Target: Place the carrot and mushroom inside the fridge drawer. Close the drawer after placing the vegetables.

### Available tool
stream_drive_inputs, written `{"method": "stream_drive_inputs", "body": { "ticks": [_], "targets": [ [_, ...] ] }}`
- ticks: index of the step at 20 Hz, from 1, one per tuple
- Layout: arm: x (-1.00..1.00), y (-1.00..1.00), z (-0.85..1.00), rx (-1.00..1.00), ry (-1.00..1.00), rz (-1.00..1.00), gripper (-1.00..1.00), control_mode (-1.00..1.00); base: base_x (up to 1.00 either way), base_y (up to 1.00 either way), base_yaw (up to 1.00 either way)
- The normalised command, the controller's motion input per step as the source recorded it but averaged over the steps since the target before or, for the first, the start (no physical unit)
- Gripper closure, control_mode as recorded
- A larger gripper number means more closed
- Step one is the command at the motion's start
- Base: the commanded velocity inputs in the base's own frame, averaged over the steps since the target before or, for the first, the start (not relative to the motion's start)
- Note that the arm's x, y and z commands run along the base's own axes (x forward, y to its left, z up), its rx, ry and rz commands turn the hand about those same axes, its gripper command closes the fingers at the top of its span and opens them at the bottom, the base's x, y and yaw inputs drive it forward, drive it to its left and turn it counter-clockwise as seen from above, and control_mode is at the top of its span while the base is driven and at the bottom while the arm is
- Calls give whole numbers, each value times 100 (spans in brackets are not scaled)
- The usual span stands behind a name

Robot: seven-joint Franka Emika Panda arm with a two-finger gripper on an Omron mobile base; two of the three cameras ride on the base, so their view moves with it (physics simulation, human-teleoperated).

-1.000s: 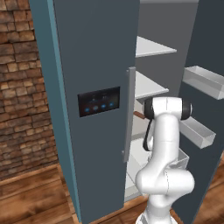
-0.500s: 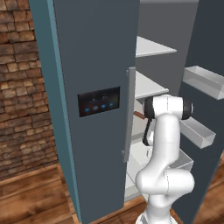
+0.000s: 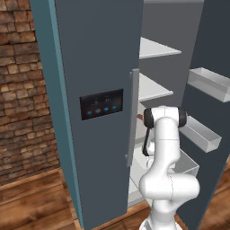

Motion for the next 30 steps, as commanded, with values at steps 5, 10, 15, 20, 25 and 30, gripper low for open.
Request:
{"method": "stream_drive_inputs", "body": {
  "ticks": [5,10,15,20,25,30],
  "targets": [
    [8,-23,-79,1,2,0,100,-100,0,0,0],
    [0,-28,-76,3,1,0,100,-100,0,0,0],
    [0,-16,-67,6,0,0,100,-100,0,0,0],
    [0,-4,-65,2,0,0,-100,-100,0,0,0],
    [-4,-20,-23,4,0,0,-100,-100,0,0,0],
    [-19,-2,29,1,-6,-1,-100,-100,0,0,0]
  ]
}}
